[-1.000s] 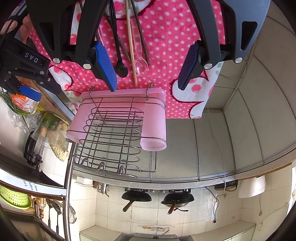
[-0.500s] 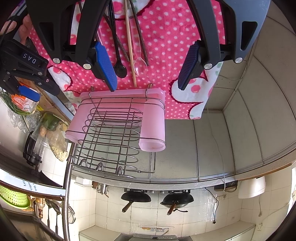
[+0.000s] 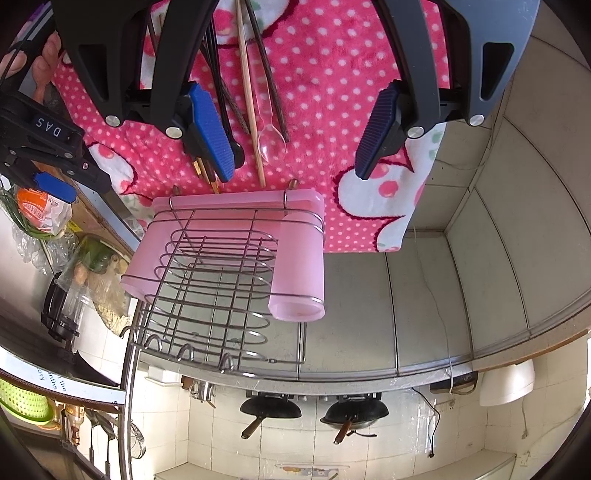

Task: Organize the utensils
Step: 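Grasp a dark chopstick with the left tool while the right tool grasps a gold-tipped chopstick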

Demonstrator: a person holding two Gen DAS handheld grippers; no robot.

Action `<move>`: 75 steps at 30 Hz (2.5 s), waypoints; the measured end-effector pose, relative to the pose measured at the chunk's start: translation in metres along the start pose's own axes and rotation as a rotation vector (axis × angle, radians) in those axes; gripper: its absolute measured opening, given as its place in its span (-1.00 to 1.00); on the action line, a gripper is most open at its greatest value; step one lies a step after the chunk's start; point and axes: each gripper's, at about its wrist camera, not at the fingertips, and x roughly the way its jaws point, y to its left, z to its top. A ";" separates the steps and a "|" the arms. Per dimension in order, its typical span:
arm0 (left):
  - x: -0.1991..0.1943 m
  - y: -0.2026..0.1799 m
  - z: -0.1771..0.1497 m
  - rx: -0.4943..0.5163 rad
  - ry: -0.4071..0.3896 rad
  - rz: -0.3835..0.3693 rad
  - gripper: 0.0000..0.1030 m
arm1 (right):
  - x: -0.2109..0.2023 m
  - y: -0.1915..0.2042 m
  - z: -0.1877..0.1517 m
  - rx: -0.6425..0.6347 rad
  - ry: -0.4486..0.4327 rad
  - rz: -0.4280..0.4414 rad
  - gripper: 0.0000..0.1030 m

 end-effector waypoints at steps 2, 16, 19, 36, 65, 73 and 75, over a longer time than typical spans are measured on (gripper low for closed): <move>0.005 0.006 0.000 -0.005 0.029 -0.005 0.33 | 0.006 -0.002 -0.002 0.008 0.026 0.012 0.27; 0.061 0.035 -0.006 -0.089 0.318 -0.137 -0.42 | 0.049 -0.019 -0.019 0.093 0.216 0.129 -0.11; 0.076 0.032 -0.011 -0.100 0.385 -0.178 -0.53 | 0.058 -0.019 -0.021 0.108 0.270 0.163 -0.42; 0.142 0.012 -0.029 -0.055 0.561 -0.153 -0.67 | 0.090 -0.021 -0.024 0.156 0.375 0.268 -0.60; 0.145 0.077 -0.020 -0.102 0.573 -0.153 -0.89 | 0.143 -0.005 -0.020 0.312 0.576 0.382 -0.88; 0.147 0.065 -0.023 -0.101 0.580 -0.142 -0.89 | 0.134 -0.035 -0.026 0.316 0.602 0.310 -0.87; 0.147 0.063 -0.023 -0.093 0.589 -0.133 -0.89 | 0.136 -0.033 -0.027 0.296 0.619 0.313 -0.86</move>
